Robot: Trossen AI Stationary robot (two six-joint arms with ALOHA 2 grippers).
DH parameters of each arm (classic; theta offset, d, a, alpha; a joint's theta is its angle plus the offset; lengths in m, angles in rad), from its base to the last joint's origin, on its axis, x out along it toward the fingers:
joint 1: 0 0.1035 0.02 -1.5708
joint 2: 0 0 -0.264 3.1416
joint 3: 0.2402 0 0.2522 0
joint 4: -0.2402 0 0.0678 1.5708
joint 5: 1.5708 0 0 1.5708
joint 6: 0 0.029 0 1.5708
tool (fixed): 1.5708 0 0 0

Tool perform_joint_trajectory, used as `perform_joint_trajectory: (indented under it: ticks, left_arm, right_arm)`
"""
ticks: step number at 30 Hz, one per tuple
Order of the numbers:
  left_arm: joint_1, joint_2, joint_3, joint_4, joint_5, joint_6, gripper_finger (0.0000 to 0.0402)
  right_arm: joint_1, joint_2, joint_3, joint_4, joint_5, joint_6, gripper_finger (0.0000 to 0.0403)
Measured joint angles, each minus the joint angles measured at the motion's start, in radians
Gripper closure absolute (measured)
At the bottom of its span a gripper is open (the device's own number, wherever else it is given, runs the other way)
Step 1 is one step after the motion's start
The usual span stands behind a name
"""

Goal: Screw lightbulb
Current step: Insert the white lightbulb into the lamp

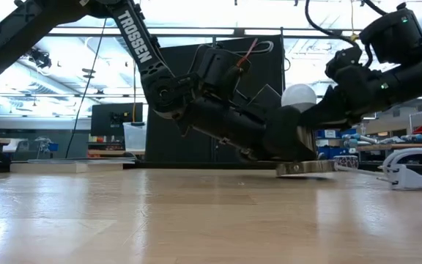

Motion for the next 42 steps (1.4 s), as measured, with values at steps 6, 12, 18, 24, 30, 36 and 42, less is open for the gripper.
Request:
perform_joint_trajectory:
  ticks: [6,12,18,24,30,36,42]
  left_arm:
    - [-0.005,0.0,-0.003,0.005,-0.063,-0.074,0.0224]
    - [-0.024,0.002,-0.007,0.03,-0.224,-0.168,0.0223]
    - [-0.024,0.0,-0.049,0.073,-0.23,-0.193,0.0224]
    - [-0.027,0.003,-0.051,0.116,-0.209,-0.164,0.0223]
    - [-0.029,0.003,-0.049,0.125,-0.186,-0.163,0.0214]
    - [-0.028,0.003,-0.048,0.12,-0.139,-0.162,0.0215]
    - [-0.025,0.003,-0.048,0.135,0.03,-0.123,0.0215]
  right_arm:
    - [0.002,0.077,0.036,0.021,0.084,0.051,0.0258]
    - [0.036,0.225,0.157,0.022,0.297,0.02,0.0254]
    - [0.073,0.279,0.174,0.046,0.382,0.084,0.0248]
    - [0.108,0.238,0.169,0.035,0.345,0.12,0.0205]
    - [0.099,0.129,0.169,-0.059,0.22,0.181,0.0121]
    - [0.089,-0.026,0.172,-0.307,0.114,0.116,0.0063]
    - [0.055,-0.077,0.168,-0.377,-0.064,0.018,0.0061]
